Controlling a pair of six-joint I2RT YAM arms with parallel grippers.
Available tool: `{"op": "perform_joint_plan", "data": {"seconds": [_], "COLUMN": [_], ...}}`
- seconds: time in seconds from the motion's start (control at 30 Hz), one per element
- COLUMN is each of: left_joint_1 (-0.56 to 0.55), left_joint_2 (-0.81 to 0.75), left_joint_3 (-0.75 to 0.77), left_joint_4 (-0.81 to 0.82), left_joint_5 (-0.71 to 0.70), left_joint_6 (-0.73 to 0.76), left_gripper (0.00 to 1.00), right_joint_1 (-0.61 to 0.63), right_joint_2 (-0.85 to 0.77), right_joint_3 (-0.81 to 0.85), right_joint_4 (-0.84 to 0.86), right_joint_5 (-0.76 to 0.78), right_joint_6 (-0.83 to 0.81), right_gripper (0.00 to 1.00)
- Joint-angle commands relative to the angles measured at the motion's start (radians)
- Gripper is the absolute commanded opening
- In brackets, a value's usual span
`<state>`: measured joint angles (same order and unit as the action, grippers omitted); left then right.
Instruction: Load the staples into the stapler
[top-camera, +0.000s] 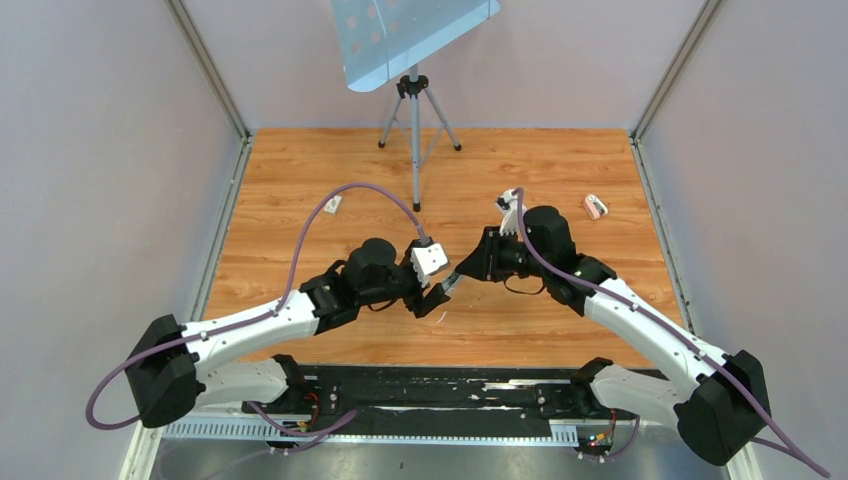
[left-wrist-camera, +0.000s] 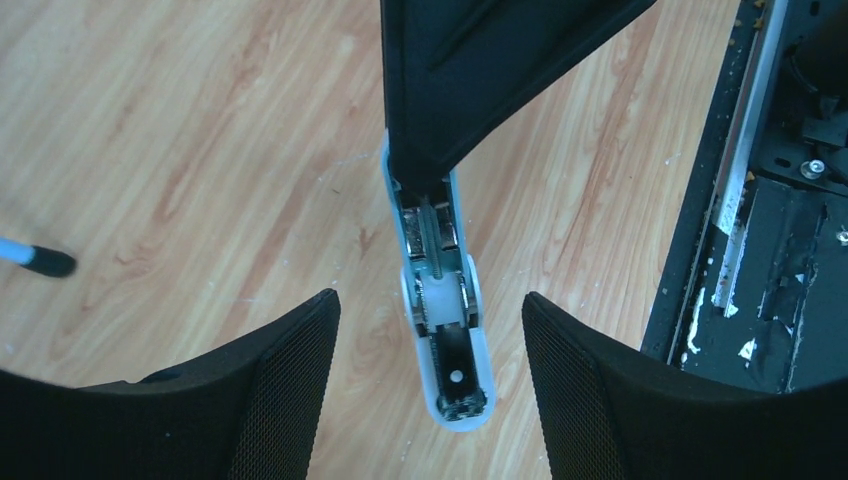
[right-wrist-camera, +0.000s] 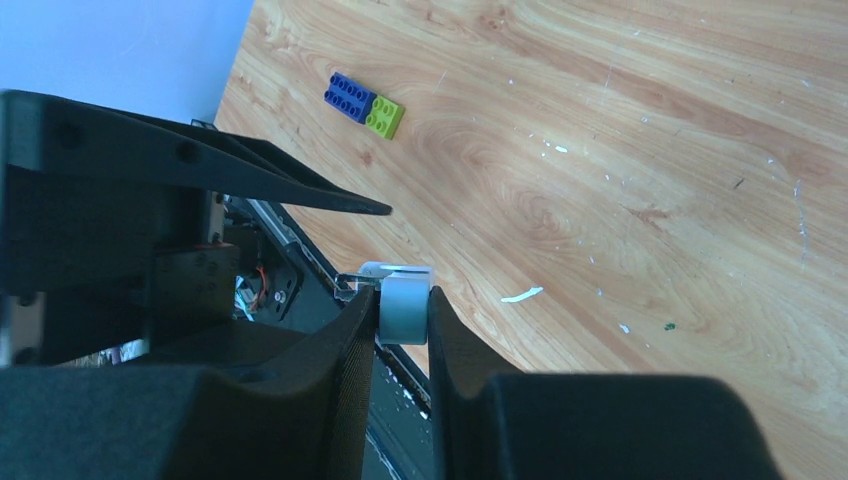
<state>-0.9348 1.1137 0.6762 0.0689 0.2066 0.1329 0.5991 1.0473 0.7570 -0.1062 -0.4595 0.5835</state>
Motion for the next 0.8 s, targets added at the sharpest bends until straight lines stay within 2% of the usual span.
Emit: {"op": "perform_joint_plan", "data": {"seconds": [0.0, 0.17, 0.3, 0.57, 0.77], "left_joint_1": [-0.017, -0.02, -0.022, -0.022, -0.022], "left_joint_2": [0.042, 0.067, 0.077, 0.103, 0.167], "left_joint_3": [0.022, 0.021, 0.014, 0.005, 0.042], "left_joint_4": [0.032, 0.048, 0.078, 0.12, 0.11], "left_joint_5": [-0.036, -0.069, -0.071, -0.08, -0.107], "left_joint_6": [-0.08, -0.101, -0.111, -0.165, -0.203], "left_gripper": [0.69, 0.66, 0.59, 0.28, 0.15], "right_joint_1": [-0.014, -0.014, -0.015, -0.014, -0.014], "right_joint_2": [-0.008, -0.015, -0.015, -0.013, -0.044], "right_joint_3": [-0.004, -0.012, -0.019, -0.03, -0.038], "right_joint_4": [0.045, 0.053, 0.058, 0.065, 0.051], "right_joint_5": [0.028, 0.041, 0.04, 0.039, 0.077], "right_joint_6": [0.034, 0.037, 0.038, 0.037, 0.033], "right_gripper": [0.03, 0.03, 0.03, 0.06, 0.12]}}
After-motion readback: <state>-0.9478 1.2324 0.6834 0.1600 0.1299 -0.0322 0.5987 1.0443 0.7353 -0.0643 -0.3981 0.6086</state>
